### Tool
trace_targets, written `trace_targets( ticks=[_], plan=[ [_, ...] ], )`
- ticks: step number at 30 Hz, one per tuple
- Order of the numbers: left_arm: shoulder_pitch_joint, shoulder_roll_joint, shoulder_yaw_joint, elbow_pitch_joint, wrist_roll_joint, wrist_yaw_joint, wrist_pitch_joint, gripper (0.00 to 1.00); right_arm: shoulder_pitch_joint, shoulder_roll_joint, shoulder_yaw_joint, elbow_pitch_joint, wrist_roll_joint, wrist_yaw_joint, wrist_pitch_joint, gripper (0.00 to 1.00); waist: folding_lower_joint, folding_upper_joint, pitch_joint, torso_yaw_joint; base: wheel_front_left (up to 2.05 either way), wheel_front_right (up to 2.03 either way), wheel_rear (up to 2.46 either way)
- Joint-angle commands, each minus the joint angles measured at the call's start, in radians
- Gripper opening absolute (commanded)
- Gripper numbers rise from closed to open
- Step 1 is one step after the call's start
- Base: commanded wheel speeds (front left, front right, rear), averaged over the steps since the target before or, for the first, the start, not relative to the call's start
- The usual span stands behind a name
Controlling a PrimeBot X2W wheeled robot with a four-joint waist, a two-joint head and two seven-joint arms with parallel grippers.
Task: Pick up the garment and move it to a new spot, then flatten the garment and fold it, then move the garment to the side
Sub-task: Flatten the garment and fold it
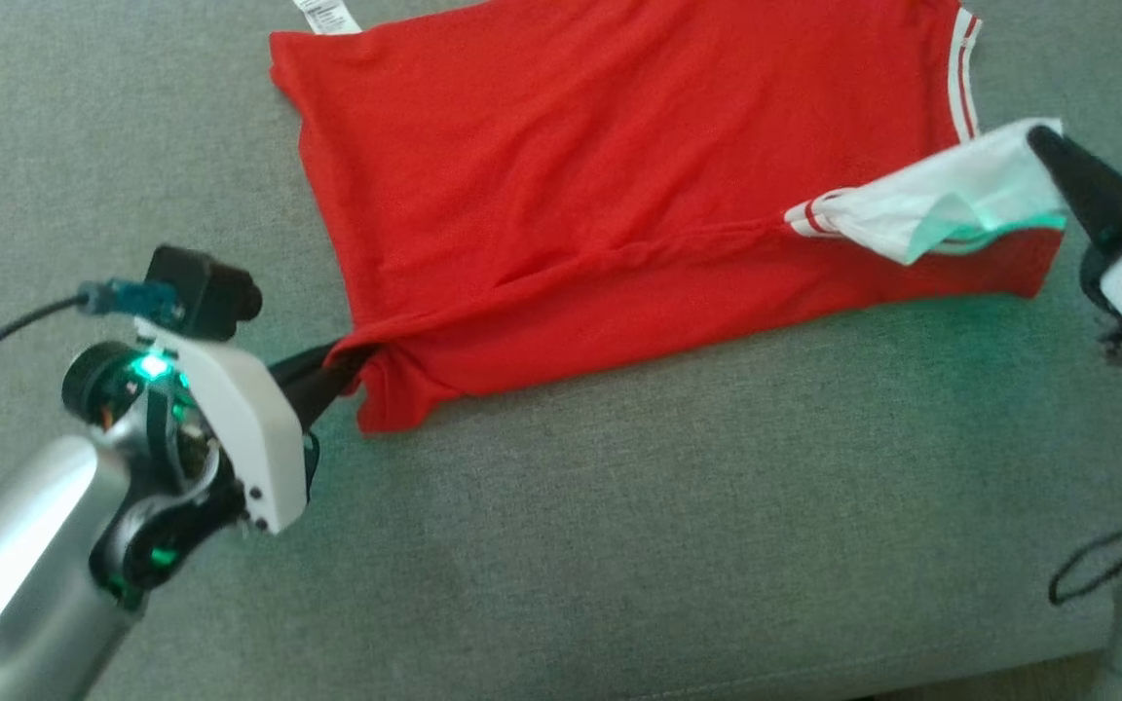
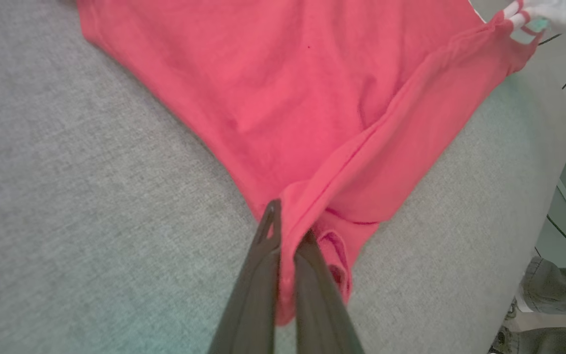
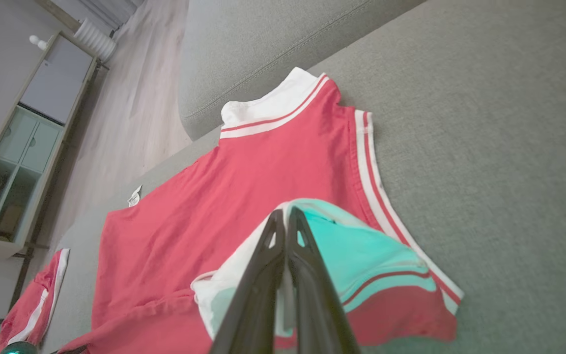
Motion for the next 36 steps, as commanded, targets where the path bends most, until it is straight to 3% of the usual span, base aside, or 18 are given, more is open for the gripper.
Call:
trace_targets(
  ticks=[1, 4, 5, 6, 7, 11, 16, 21, 24, 29, 36],
  plan=[
    [-0.058, 0.019, 0.043, -0.004, 0.002, -0.004, -0.004, 0.00, -0.038, -0.009, 0.024, -0.015, -0.021, 0.008, -0.006, 0.00, -0.0001, 0.0000, 0.006, 0.002, 0.00, 0.00, 0.00],
    [-0.079, 0.003, 0.038, 0.026, 0.005, -0.009, -0.010, 0.00, -0.066, -0.009, 0.039, 0.015, -0.043, 0.008, -0.016, 0.00, -0.0001, 0.0000, 0.010, 0.007, 0.00, 0.00, 0.00],
    [-0.087, -0.006, 0.040, 0.037, 0.010, -0.008, -0.021, 0.24, -0.074, -0.009, 0.044, 0.023, -0.060, 0.008, -0.028, 0.00, -0.0001, 0.0000, 0.012, 0.008, 0.00, 0.00, 0.00],
    [-0.092, -0.016, 0.046, 0.048, 0.011, -0.003, -0.035, 0.90, -0.080, -0.009, 0.053, 0.023, -0.078, 0.008, -0.045, 0.53, -0.0001, 0.0000, 0.014, 0.009, 0.00, 0.00, 0.00],
    [-0.092, -0.024, 0.050, 0.058, 0.005, 0.000, -0.043, 1.00, -0.079, -0.009, 0.057, 0.028, -0.092, 0.008, -0.056, 1.00, -0.0001, 0.0000, 0.015, 0.010, 0.00, 0.00, 0.00],
    [-0.043, -0.015, 0.079, 0.042, -0.025, 0.023, -0.069, 1.00, -0.041, -0.009, 0.119, -0.038, -0.159, 0.008, -0.085, 1.00, -0.0001, 0.0000, 0.008, -0.003, 0.00, 0.00, 0.00],
    [0.108, 0.007, 0.139, -0.090, -0.054, 0.118, -0.143, 1.00, 0.094, -0.093, 0.199, -0.175, -0.269, 0.008, -0.128, 1.00, -0.0001, 0.0000, 0.010, -0.019, 0.00, 0.00, 0.00],
    [0.185, -0.014, 0.155, -0.187, -0.020, 0.206, -0.208, 1.00, 0.182, -0.120, 0.170, -0.166, -0.316, 0.008, -0.163, 1.00, -0.0001, 0.0000, 0.037, -0.014, 0.00, 0.00, 0.00],
    [0.199, -0.025, 0.150, -0.200, -0.002, 0.236, -0.220, 1.00, 0.179, -0.127, 0.144, -0.117, -0.342, 0.008, -0.189, 1.00, -0.0001, 0.0000, 0.057, -0.007, 0.00, 0.00, 0.00],
    [0.200, -0.047, 0.118, -0.164, 0.001, 0.251, -0.198, 1.00, 0.135, -0.142, 0.138, -0.012, -0.379, 0.008, -0.225, 1.00, -0.0001, 0.0000, 0.075, 0.006, 0.00, 0.00, 0.00],
    [0.217, -0.073, 0.075, -0.147, -0.023, 0.229, -0.174, 1.00, 0.121, -0.157, 0.163, 0.057, -0.359, 0.008, -0.204, 1.00, -0.0001, 0.0000, 0.066, 0.006, 0.00, 0.00, 0.00]
  ],
)
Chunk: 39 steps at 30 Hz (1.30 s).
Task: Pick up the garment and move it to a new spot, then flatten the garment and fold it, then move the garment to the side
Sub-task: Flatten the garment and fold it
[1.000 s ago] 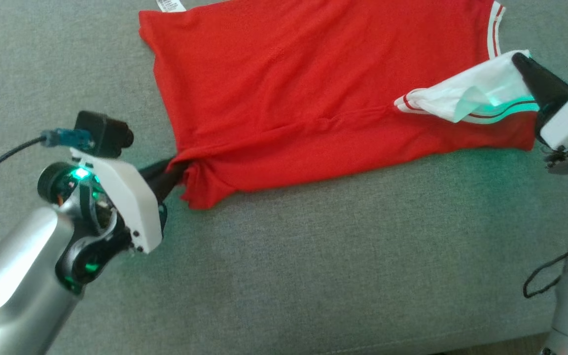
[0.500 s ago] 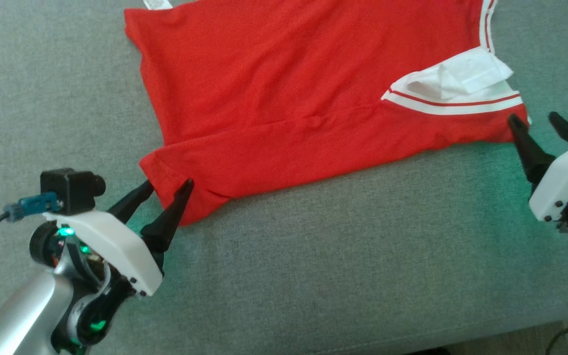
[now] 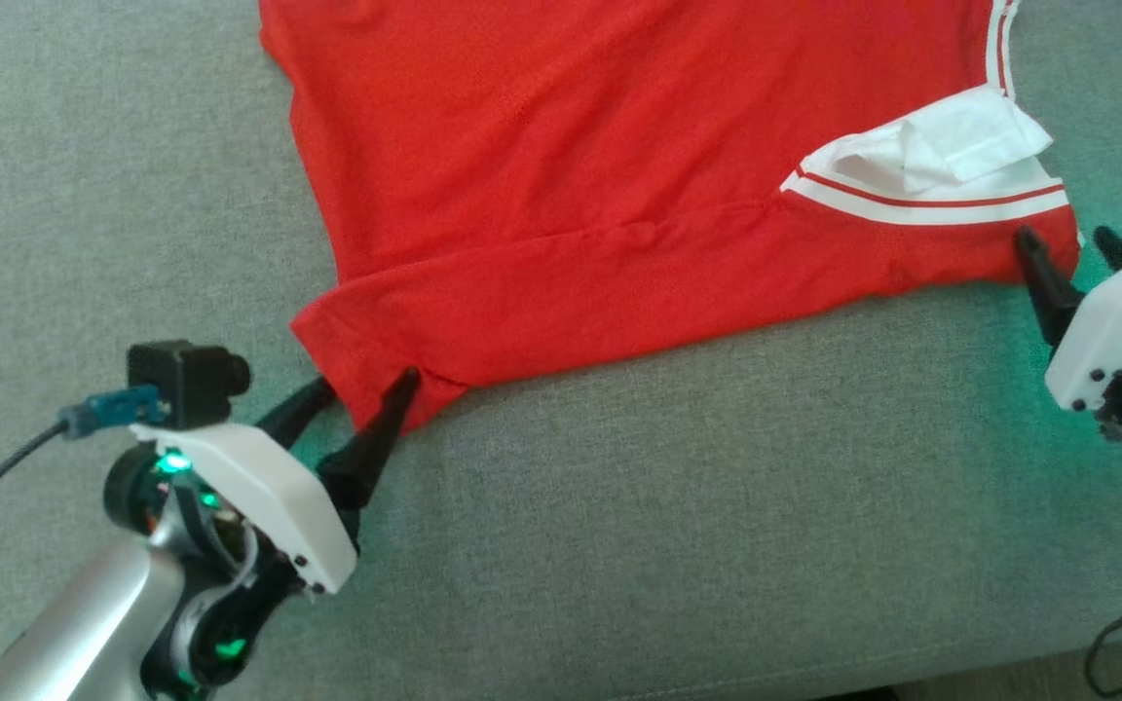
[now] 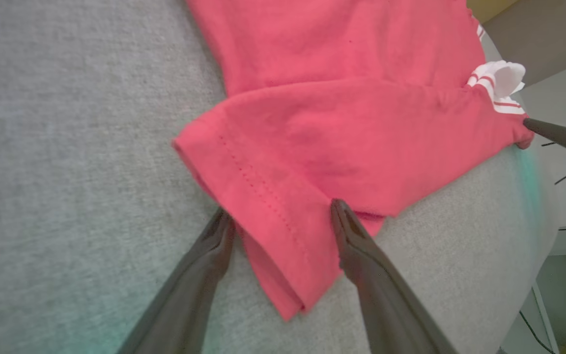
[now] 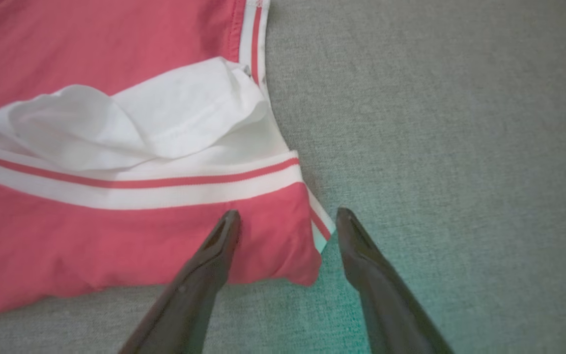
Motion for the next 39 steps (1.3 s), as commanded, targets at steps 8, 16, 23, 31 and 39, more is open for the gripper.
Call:
trace_targets(
  ticks=[8, 16, 23, 31, 39],
  plan=[
    [-0.019, -0.003, -0.015, 0.021, -0.026, -0.033, 0.047, 0.30, -0.003, -0.037, 0.045, -0.003, 0.083, 0.008, 0.059, 1.00, 0.0000, 0.0000, -0.002, -0.006, 0.00, 0.00, 0.00],
    [-0.086, -0.014, -0.012, 0.074, -0.074, -0.099, 0.081, 0.00, -0.034, -0.004, 0.007, 0.045, 0.097, 0.008, 0.065, 0.00, 0.0000, 0.0000, -0.005, -0.006, 0.00, 0.00, 0.00],
    [-0.077, 0.076, 0.027, 0.036, -0.167, -0.153, 0.160, 0.00, -0.018, -0.038, 0.017, 0.005, 0.209, 0.008, 0.127, 0.00, 0.0000, 0.0000, -0.050, -0.006, 0.00, 0.00, 0.00],
    [0.051, 0.206, 0.079, -0.151, -0.254, -0.131, 0.212, 0.00, 0.152, -0.152, -0.031, -0.209, 0.352, 0.008, 0.304, 0.00, 0.0000, 0.0000, -0.090, -0.006, 0.00, 0.00, 0.00],
    [0.206, 0.184, 0.064, -0.208, -0.245, -0.078, 0.129, 0.41, 0.333, -0.166, -0.055, -0.304, 0.387, 0.008, 0.371, 0.00, 0.0000, 0.0000, -0.077, -0.003, 0.00, 0.00, 0.00]
  ],
)
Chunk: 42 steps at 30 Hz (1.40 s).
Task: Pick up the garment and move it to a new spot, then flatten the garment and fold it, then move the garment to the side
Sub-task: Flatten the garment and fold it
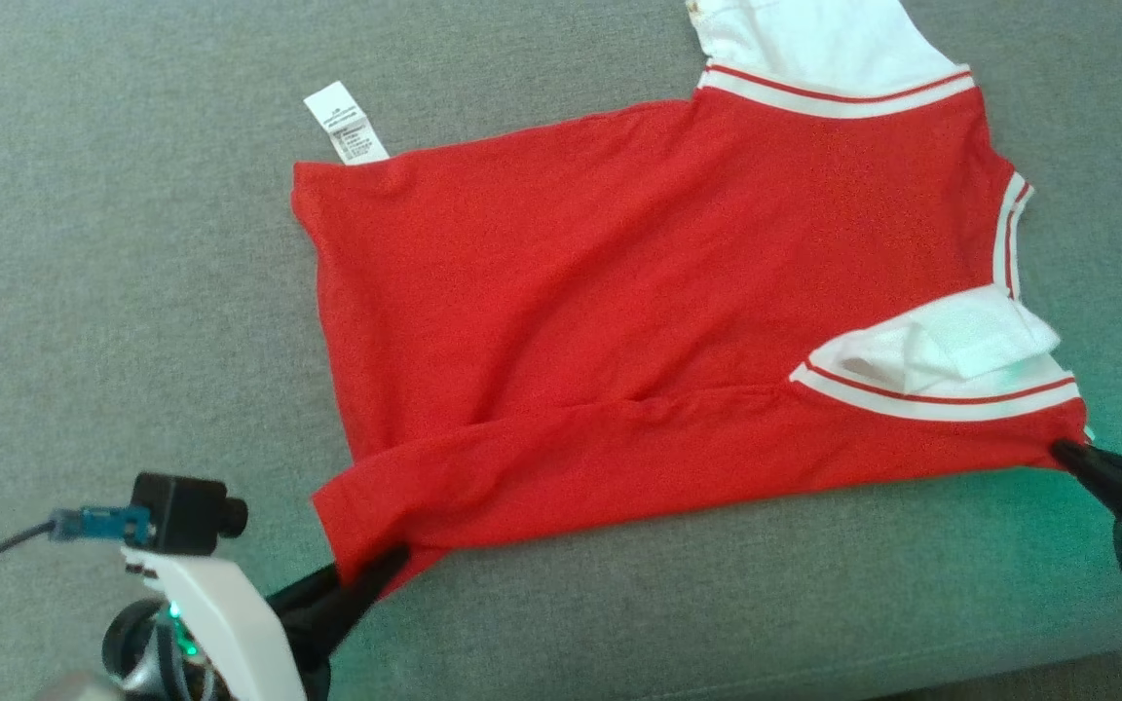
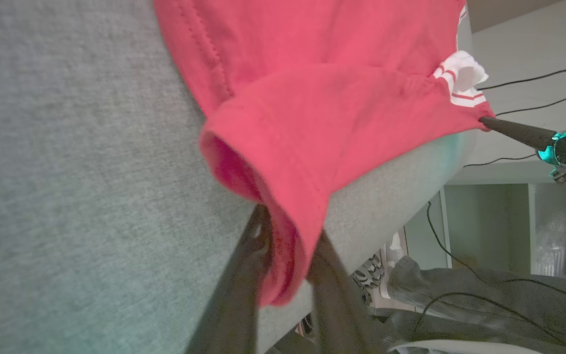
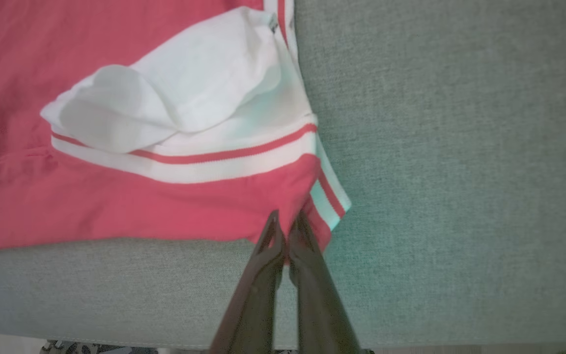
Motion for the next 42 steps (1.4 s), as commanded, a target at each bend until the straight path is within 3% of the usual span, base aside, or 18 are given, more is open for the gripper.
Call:
trace_targets(
  ticks=[1, 2, 7, 11, 14, 16, 18, 23, 29, 36, 42],
  plan=[
    [-0.026, 0.003, 0.038, -0.004, 0.028, 0.006, -0.028, 1.00, 0.006, -0.040, 0.017, -0.049, -0.021, 0.008, -0.023, 0.40, 0.0001, 0.0000, 0.005, 0.003, 0.00, 0.00, 0.00],
    [-0.025, -0.004, 0.034, 0.010, 0.042, 0.007, -0.039, 1.00, 0.015, -0.049, 0.028, -0.049, -0.029, 0.008, -0.030, 1.00, 0.0001, 0.0000, 0.005, 0.002, 0.00, 0.00, 0.00],
    [-0.007, -0.011, 0.043, 0.037, 0.073, 0.025, -0.084, 1.00, 0.022, -0.088, 0.048, -0.094, -0.008, 0.008, -0.044, 1.00, 0.0001, 0.0000, 0.006, -0.009, 0.00, 0.00, 0.00],
    [-0.014, 0.047, 0.103, 0.007, 0.114, 0.055, -0.114, 1.00, -0.055, -0.118, 0.006, -0.188, 0.044, 0.008, -0.051, 1.00, 0.0001, 0.0000, 0.044, -0.012, 0.00, 0.00, 0.00],
    [-0.088, 0.102, 0.160, -0.002, 0.173, 0.087, -0.116, 1.00, -0.200, -0.138, 0.007, -0.201, 0.015, 0.008, -0.067, 1.00, 0.0001, 0.0000, 0.094, 0.003, 0.00, 0.00, 0.00],
    [-0.132, 0.108, 0.170, -0.003, 0.195, 0.092, -0.114, 1.00, -0.263, -0.132, 0.009, -0.186, -0.005, 0.008, -0.078, 1.00, 0.0001, 0.0000, 0.116, 0.011, 0.00, 0.00, 0.00],
    [-0.242, 0.073, 0.179, 0.006, 0.221, 0.104, -0.118, 1.00, -0.402, -0.106, 0.025, -0.131, -0.064, 0.008, -0.109, 1.00, 0.0001, 0.0000, 0.161, 0.034, 0.00, 0.00, 0.00],
    [-0.538, -0.085, 0.061, 0.135, 0.302, 0.071, -0.071, 1.00, -0.702, -0.058, 0.097, 0.101, -0.230, 0.008, -0.196, 1.00, 0.0001, 0.0000, 0.248, 0.119, 0.00, 0.00, 0.00],
    [-0.755, -0.234, -0.069, 0.369, 0.385, 0.009, -0.036, 1.00, -0.884, -0.025, 0.131, 0.383, -0.345, 0.008, -0.299, 1.00, 0.0001, 0.0000, 0.277, 0.186, 0.00, 0.00, 0.00],
    [-0.834, -0.285, -0.121, 0.490, 0.396, -0.043, -0.009, 1.00, -0.952, -0.019, 0.149, 0.577, -0.401, 0.008, -0.374, 1.00, 0.0001, 0.0000, 0.273, 0.204, 0.00, 0.00, 0.00],
    [-0.858, -0.273, -0.136, 0.513, 0.386, -0.067, 0.032, 1.00, -0.982, -0.028, 0.150, 0.653, -0.426, 0.008, -0.390, 1.00, 0.0001, 0.0000, 0.269, 0.199, 0.00, 0.00, 0.00]
  ],
)
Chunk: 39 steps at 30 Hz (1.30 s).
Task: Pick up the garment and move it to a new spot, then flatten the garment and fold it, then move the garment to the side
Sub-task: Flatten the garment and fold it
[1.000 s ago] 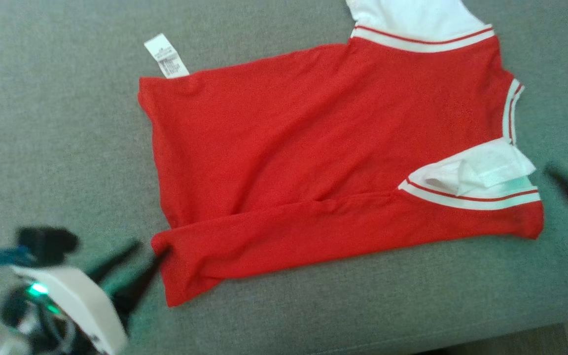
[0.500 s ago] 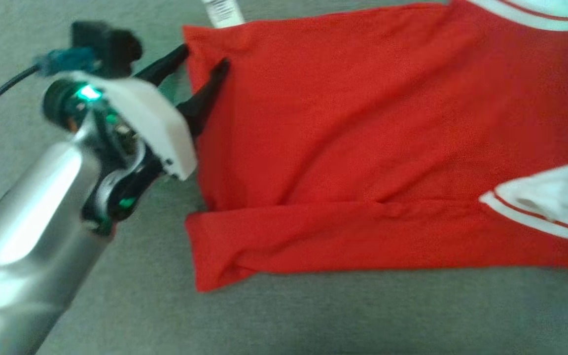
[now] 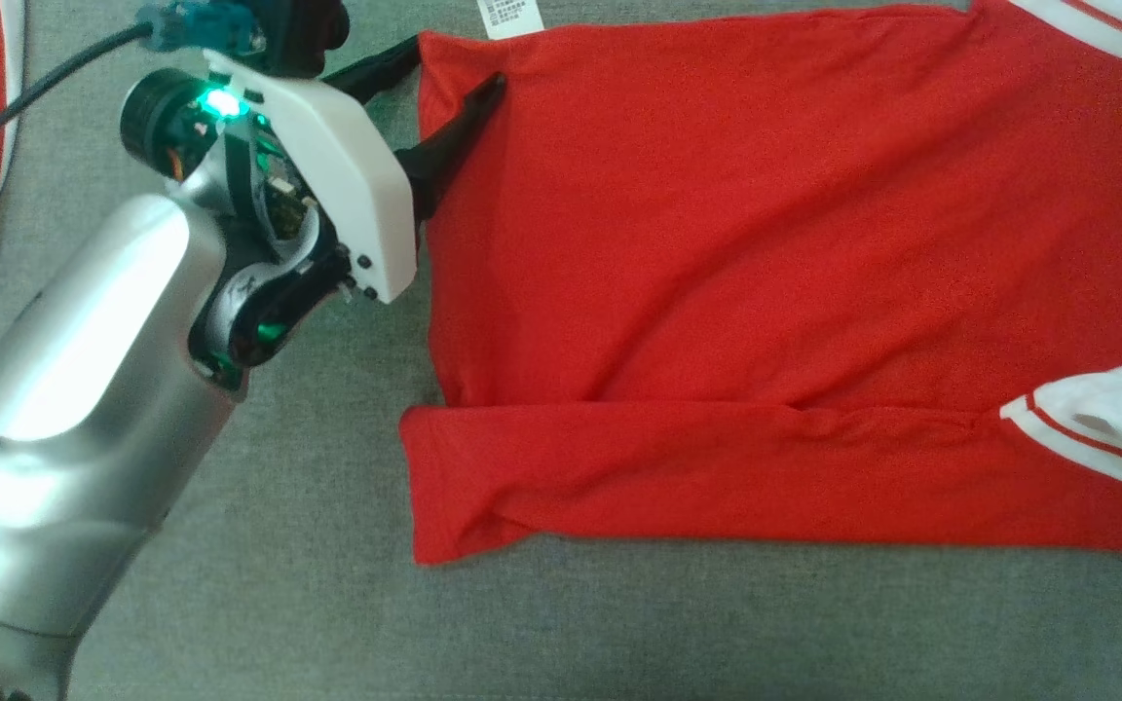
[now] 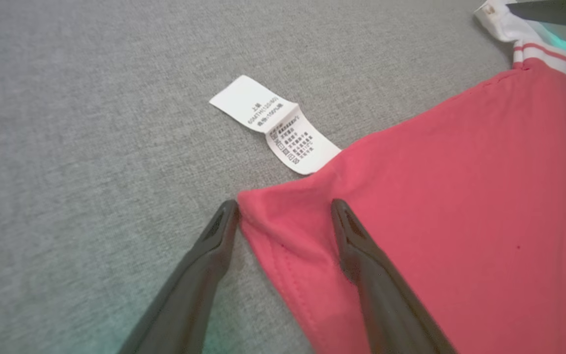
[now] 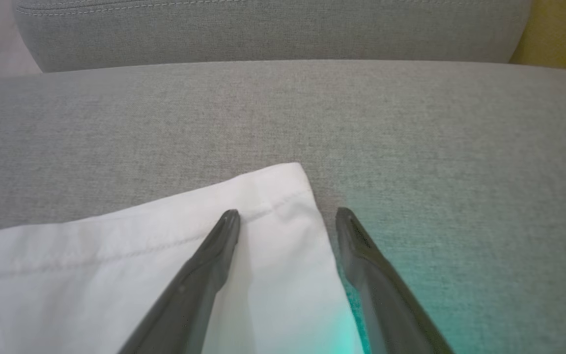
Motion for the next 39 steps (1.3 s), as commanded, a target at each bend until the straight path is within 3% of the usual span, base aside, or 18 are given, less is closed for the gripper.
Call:
trace_targets(
  ticks=[1, 8, 9, 10, 11, 18, 26, 33, 39],
  plan=[
    [-0.003, 0.046, 0.009, 0.007, -0.001, -0.003, 0.034, 1.00, -0.015, -0.010, 0.005, -0.015, -0.013, 0.008, -0.003, 1.00, 0.0001, 0.0000, -0.001, -0.002, 0.00, 0.00, 0.00],
    [-0.032, 0.049, -0.005, 0.031, -0.010, -0.018, 0.071, 1.00, -0.036, 0.010, 0.009, 0.046, -0.020, 0.008, 0.007, 1.00, 0.0001, 0.0000, 0.003, -0.007, 0.00, 0.00, 0.00],
    [-0.031, 0.042, -0.008, 0.036, -0.016, -0.022, 0.072, 0.73, -0.035, 0.019, 0.010, 0.053, -0.015, 0.008, 0.008, 1.00, 0.0001, 0.0000, 0.002, -0.008, 0.00, 0.00, 0.00],
    [-0.031, 0.034, -0.011, 0.040, -0.022, -0.030, 0.070, 0.22, -0.033, 0.029, 0.010, 0.059, -0.009, 0.008, 0.010, 0.87, 0.0001, 0.0000, 0.001, -0.009, 0.00, 0.00, 0.00],
    [-0.032, 0.026, -0.010, 0.044, -0.026, -0.034, 0.064, 0.00, -0.034, 0.038, 0.007, 0.063, -0.003, 0.008, 0.006, 0.00, 0.0001, 0.0000, 0.000, -0.010, 0.00, 0.00, 0.00],
    [-0.044, 0.012, 0.012, 0.045, -0.052, -0.051, 0.031, 0.00, -0.065, 0.063, 0.004, 0.039, 0.063, 0.008, -0.047, 0.00, 0.0001, 0.0000, 0.000, -0.021, 0.00, 0.00, 0.00],
    [0.021, 0.074, 0.103, -0.067, -0.094, -0.034, -0.052, 0.00, -0.052, 0.028, 0.036, -0.098, 0.197, 0.008, -0.071, 0.00, 0.0001, 0.0000, -0.030, -0.063, 0.00, 0.00, 0.00],
    [0.165, 0.122, 0.141, -0.206, -0.112, 0.001, -0.122, 0.00, 0.170, -0.022, 0.005, -0.365, 0.336, 0.008, -0.015, 0.00, 0.0001, 0.0000, -0.090, -0.103, 0.00, 0.00, 0.00],
    [0.309, 0.148, 0.167, -0.305, -0.122, 0.022, -0.205, 0.00, 0.429, -0.003, -0.022, -0.536, 0.366, 0.008, 0.024, 0.00, 0.0001, 0.0000, -0.160, -0.142, 0.00, 0.00, 0.00]
  ],
)
